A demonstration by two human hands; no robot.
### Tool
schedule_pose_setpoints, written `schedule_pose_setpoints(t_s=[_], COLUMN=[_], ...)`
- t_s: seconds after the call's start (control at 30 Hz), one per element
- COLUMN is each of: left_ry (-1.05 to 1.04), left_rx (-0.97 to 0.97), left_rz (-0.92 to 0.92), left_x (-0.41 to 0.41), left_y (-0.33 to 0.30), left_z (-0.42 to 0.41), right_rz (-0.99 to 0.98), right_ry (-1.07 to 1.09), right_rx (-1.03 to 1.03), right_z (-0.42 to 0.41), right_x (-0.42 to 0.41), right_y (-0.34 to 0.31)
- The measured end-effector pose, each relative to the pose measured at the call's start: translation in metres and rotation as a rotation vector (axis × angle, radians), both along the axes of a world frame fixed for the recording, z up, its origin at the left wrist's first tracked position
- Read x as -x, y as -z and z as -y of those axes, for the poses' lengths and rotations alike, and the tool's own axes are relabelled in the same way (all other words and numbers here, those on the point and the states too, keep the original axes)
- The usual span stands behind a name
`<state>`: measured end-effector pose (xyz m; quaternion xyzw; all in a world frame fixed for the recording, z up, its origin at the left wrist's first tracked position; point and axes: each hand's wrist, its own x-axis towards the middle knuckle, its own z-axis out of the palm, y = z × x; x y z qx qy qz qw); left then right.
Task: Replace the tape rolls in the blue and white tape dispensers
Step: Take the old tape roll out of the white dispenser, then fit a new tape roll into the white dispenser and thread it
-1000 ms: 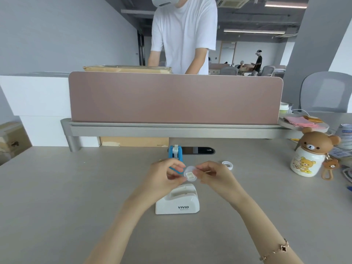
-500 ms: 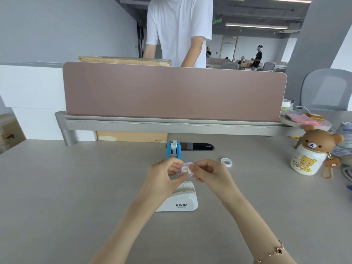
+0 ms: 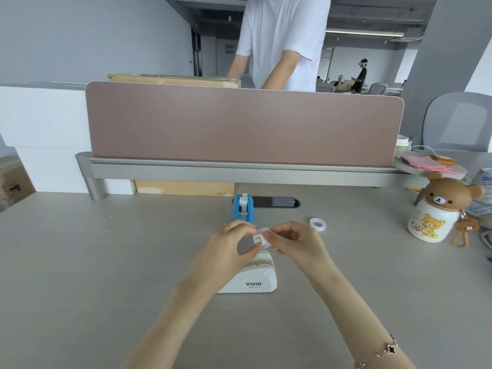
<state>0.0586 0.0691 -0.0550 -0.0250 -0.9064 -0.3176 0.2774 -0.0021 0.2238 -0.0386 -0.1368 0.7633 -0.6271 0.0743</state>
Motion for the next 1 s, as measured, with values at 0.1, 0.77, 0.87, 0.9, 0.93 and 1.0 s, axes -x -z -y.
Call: schedule_pose_setpoints(t_s=[0.1,0.77,0.87,0.9,0.93,1.0], left_ry=[-0.019,-0.155,-0.146,-0.142,-0.139,-0.135], left_rx=[0.036,-0.264,-0.294,-0.301,-0.311,-0.329], left_rz=[-0.046,-0.064,-0.021,-0.015,-0.013,-0.017], left_x=[-0.002,0.0,0.0,0.0,0.0,0.0], left_y=[0.0,0.003,0.005,0.006,0.007,0.007], left_z=[-0.001,0.031,0.031,0.031,0.031,0.032], right_rz=[0.0,-0.036,0.024,0.027,0.032,0.048], right_ry=[-0.001,0.419,0.386,0.381,0.378,0.379], right_rx=[-0.002,-0.247,-0.283,-0.297,-0.308,-0.324], right_z=[0.0,-0.051,-0.044,-0.041,-0.038,-0.033], right_x=[0.0,0.099,0.114,0.117,0.119,0.122], right_y=[0.0,0.03,0.036,0.038,0.04,0.044])
